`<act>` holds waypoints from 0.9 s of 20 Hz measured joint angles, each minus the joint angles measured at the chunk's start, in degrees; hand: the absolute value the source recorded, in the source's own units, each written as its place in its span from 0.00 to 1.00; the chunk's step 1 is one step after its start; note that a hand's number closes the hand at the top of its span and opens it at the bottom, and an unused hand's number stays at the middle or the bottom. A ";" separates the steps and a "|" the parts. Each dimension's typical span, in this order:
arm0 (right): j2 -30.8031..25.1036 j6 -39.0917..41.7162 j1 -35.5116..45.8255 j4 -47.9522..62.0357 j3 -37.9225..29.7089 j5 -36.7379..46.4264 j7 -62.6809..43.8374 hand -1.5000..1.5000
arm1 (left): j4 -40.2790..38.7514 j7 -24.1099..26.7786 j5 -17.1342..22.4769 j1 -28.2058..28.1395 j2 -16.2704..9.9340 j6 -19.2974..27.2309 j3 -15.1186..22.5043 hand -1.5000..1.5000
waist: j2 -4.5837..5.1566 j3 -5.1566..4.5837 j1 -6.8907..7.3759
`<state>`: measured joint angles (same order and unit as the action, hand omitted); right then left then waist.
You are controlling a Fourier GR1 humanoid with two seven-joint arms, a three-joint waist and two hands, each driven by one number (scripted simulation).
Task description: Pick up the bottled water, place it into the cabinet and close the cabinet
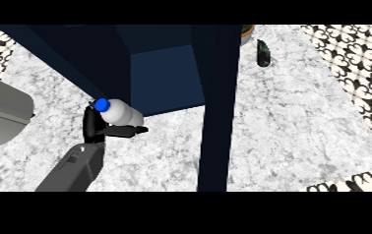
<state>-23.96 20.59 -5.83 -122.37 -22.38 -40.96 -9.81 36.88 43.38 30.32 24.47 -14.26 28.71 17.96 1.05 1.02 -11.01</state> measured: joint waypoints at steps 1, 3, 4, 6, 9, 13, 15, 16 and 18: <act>-0.14 0.21 0.02 0.14 -0.16 -0.07 0.07 0.00 | -0.09 0.12 -0.05 0.16 -0.05 -0.19 0.08 1.00 | -0.03 -0.06 0.01; -0.24 0.21 0.14 0.09 -0.24 -0.13 0.02 0.00 | -0.35 0.22 0.16 0.40 0.07 -0.85 0.10 1.00 | -0.07 -0.27 0.21; -0.36 0.26 0.20 0.08 -0.25 -0.17 -0.06 0.00 | -0.50 0.25 0.26 0.57 0.21 -1.29 0.16 1.00 | -0.08 -0.36 0.43; -0.57 0.33 0.06 0.19 -0.53 -0.19 -0.18 0.00 | -0.70 0.29 0.80 0.68 0.73 -1.90 -0.04 1.00 | -0.17 -0.48 0.80; -0.79 0.46 0.01 0.36 -0.67 0.12 -0.26 0.00 | -1.09 0.33 1.39 1.10 1.63 -2.57 -0.19 1.00 | -0.20 -0.60 1.67; -0.89 0.60 -0.32 -0.20 -1.05 0.61 -0.15 0.00 | -1.97 0.43 2.11 1.80 3.10 -2.83 -0.58 1.00 | -0.39 -0.65 2.94; -1.01 0.61 -0.46 -0.67 -1.07 0.68 -0.35 0.00 | -2.03 0.57 2.61 1.75 3.72 -3.43 -0.73 1.00 | -0.54 -0.65 3.60; -1.22 0.78 -0.63 -0.82 -1.30 0.60 -0.44 0.00 | -2.11 0.55 2.89 1.81 4.03 -3.79 -0.85 1.00 | -0.61 -0.67 3.91; -1.40 0.98 -1.15 -1.17 -1.46 0.71 -0.68 0.00 | -2.48 0.33 3.31 2.19 4.73 -4.53 -0.98 1.00 | -0.64 -0.73 4.63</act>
<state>-25.36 21.57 -6.98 -123.54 -23.85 -40.25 -10.49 34.40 43.71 33.63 26.66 -9.53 24.18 16.98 0.41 0.30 -6.39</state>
